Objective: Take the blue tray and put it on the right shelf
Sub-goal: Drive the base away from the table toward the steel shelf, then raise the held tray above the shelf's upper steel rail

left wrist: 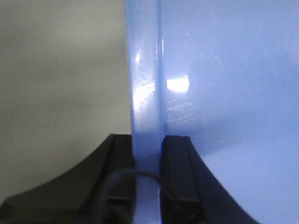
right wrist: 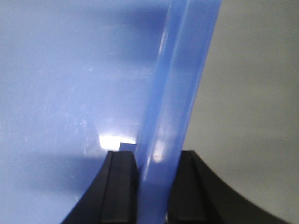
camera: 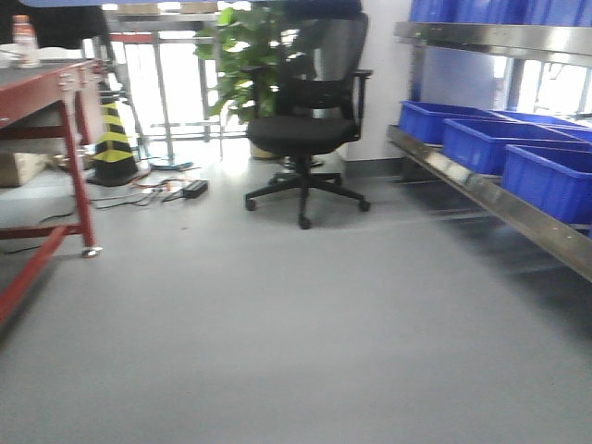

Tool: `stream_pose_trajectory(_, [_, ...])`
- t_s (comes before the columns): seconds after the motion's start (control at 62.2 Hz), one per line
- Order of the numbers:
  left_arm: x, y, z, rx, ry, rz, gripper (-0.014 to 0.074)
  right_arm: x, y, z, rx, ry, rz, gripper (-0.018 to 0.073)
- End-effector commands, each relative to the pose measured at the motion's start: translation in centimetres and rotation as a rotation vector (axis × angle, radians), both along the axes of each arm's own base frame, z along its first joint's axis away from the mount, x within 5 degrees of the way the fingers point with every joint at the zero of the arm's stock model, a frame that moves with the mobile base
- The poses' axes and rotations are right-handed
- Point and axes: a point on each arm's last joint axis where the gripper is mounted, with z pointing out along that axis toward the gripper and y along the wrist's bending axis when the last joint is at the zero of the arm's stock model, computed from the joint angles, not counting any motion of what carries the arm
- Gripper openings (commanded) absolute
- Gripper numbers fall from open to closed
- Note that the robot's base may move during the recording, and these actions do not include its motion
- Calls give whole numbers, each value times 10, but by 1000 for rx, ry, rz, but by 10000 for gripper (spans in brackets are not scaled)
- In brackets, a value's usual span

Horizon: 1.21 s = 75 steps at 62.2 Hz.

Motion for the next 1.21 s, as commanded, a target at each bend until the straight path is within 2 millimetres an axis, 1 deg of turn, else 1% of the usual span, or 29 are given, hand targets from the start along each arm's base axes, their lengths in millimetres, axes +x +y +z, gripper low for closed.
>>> stream_pose_trajectory(0.0, [-15,14,15,62,-1,-3,-48,-5,-10,17,-79,-107,2,58])
stream_pose_trajectory(1.19, [-16,14,15,60,1,-4,-48,-5,-10,17,-79,-107,2,58])
